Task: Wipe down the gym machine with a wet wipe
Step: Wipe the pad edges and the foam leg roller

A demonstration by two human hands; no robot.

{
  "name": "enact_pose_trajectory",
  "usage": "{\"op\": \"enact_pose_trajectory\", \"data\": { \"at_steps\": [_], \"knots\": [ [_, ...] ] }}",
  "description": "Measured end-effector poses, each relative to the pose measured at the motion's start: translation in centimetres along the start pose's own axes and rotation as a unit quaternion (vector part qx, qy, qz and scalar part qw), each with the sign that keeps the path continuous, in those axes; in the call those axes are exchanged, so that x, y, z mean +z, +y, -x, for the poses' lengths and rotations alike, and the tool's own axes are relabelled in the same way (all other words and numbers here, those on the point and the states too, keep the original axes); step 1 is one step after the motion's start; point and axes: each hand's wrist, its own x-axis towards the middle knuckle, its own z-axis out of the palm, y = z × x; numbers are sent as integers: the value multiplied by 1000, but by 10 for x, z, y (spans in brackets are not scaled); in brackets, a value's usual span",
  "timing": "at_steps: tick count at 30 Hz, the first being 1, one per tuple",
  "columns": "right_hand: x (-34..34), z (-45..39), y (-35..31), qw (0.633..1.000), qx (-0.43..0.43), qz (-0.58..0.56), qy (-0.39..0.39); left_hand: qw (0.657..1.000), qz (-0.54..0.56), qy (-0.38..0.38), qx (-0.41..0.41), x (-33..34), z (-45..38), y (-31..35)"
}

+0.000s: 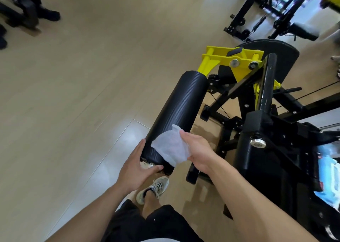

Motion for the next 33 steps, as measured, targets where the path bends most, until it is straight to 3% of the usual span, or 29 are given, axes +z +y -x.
{"op": "enact_pose_trajectory", "data": {
  "at_steps": [3, 11, 13, 15, 16, 17, 19, 21, 22, 25, 26, 30, 33],
  "knots": [
    [8, -16, -2, 979, -104, 165, 66, 1000, 28, 0, -3, 2, 0, 0],
    [10, -49, 2, 934, -210, 282, 69, 999, 21, 32, -20, 8, 2, 9],
    [8, -55, 3, 883, -260, 366, 136, 997, -16, 65, -36, 13, 4, 20],
    [3, -62, 8, 780, -351, 472, 215, 995, -18, 85, -45, 22, 5, 30],
    [1, -65, 13, 738, -410, 492, 212, 994, -8, 95, -48, 28, 5, 33],
    [0, -69, 21, 712, -464, 494, 182, 993, 4, 108, -50, 32, 4, 34],
    [1, -74, 43, 694, -524, 485, 91, 990, 21, 126, -52, 37, 2, 32],
    [2, -71, 61, 694, -507, 512, 14, 990, 18, 131, -43, 38, 1, 27],
    [0, -70, 66, 674, -509, 535, -17, 990, 17, 132, -37, 38, 1, 25],
    [-13, -80, 57, 530, -582, 610, -82, 990, 34, 135, -23, 40, 1, 22],
    [-16, -87, 50, 500, -600, 618, -97, 990, 35, 138, -20, 42, 1, 20],
    [-21, -103, 39, 510, -619, 571, -177, 986, 45, 162, -21, 47, 1, 12],
    [-21, -103, 29, 464, -618, 583, -249, 981, 62, 184, -11, 52, 0, 7]
  ]
}}
